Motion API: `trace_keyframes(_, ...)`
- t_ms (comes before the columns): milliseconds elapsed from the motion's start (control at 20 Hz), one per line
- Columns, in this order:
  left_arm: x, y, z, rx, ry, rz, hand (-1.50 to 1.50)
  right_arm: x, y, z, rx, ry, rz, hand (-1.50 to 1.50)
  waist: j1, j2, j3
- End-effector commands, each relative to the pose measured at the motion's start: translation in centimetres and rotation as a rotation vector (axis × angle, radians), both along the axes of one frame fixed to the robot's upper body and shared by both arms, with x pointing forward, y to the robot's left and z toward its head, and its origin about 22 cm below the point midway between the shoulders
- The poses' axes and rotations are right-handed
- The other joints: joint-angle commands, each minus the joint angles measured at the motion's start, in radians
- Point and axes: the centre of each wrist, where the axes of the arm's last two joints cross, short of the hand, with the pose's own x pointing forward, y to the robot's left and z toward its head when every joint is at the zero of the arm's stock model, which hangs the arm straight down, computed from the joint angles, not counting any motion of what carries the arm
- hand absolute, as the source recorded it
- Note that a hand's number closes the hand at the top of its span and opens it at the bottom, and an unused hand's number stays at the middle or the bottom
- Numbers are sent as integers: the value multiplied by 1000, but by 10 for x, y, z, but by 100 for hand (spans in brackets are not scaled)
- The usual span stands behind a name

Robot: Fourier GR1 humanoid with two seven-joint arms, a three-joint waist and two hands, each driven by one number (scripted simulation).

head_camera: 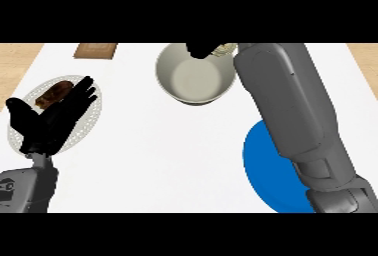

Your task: Pick the cupcake from the plate and place it in the bowl

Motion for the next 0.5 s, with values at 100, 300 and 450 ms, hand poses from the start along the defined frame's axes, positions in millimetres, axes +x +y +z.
trace_keyframes(100, 3, -4, 1, -11, 4, -21, 0, 30, 19, -44, 1, 35, -37, 150, 22, 9, 0)
trace_keyframes(300, 11, -23, 11, -1, -27, -38, 0, 46, 2, -57, 94, 82, -27, 150, 42, 22, 0)
trace_keyframes(450, 7, -12, 6, -17, -34, -34, 0, 49, 3, -74, 77, 103, 38, 150, 44, 21, 0)
